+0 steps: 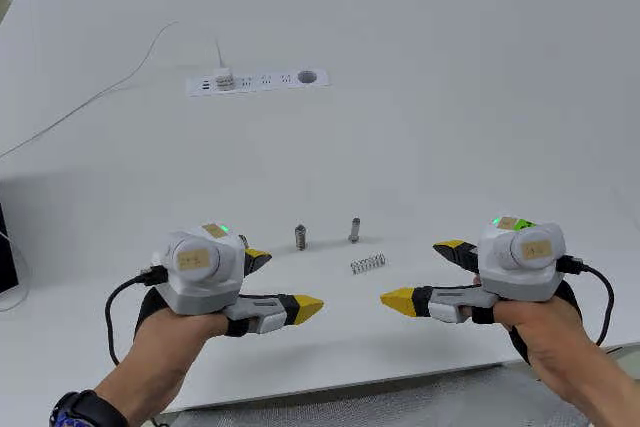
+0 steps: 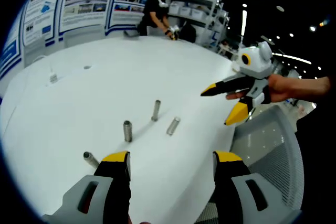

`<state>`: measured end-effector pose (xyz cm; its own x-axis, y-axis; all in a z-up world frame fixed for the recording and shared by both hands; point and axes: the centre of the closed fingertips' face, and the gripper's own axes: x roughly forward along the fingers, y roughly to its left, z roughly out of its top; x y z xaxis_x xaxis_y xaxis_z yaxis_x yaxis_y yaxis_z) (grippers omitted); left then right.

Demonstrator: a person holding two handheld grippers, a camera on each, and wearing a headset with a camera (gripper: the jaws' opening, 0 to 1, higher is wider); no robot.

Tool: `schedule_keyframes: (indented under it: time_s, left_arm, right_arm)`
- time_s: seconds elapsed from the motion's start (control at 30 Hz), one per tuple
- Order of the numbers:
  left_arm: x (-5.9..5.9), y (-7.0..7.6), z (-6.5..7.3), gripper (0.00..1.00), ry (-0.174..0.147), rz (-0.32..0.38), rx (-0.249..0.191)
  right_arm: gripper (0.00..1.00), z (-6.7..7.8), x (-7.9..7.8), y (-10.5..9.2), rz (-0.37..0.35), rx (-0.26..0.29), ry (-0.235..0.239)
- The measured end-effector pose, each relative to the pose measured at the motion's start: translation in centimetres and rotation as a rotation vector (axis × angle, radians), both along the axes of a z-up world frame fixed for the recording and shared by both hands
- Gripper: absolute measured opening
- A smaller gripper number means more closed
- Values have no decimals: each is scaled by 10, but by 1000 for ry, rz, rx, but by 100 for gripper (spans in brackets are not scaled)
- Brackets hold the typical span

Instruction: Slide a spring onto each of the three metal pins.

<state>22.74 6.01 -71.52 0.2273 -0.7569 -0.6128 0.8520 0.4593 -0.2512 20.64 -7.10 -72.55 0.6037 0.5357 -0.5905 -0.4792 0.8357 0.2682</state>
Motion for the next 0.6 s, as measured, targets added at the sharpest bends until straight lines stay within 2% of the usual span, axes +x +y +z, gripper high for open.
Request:
schedule_keyframes:
  time_s: [0.27, 0.43, 0.6]
  left_arm:
    - [-1, -17, -2, 65, -2, -42, 12]
    - [-3, -24, -7, 64, 4, -58, 22]
    - [-1, -31, -12, 62, 6, -75, 40]
  right_arm:
    - [81, -3, -3, -1, 4, 6, 8]
    - [81, -3, -4, -1, -9, 17, 6]
    - [81, -3, -5, 1, -12, 28, 7]
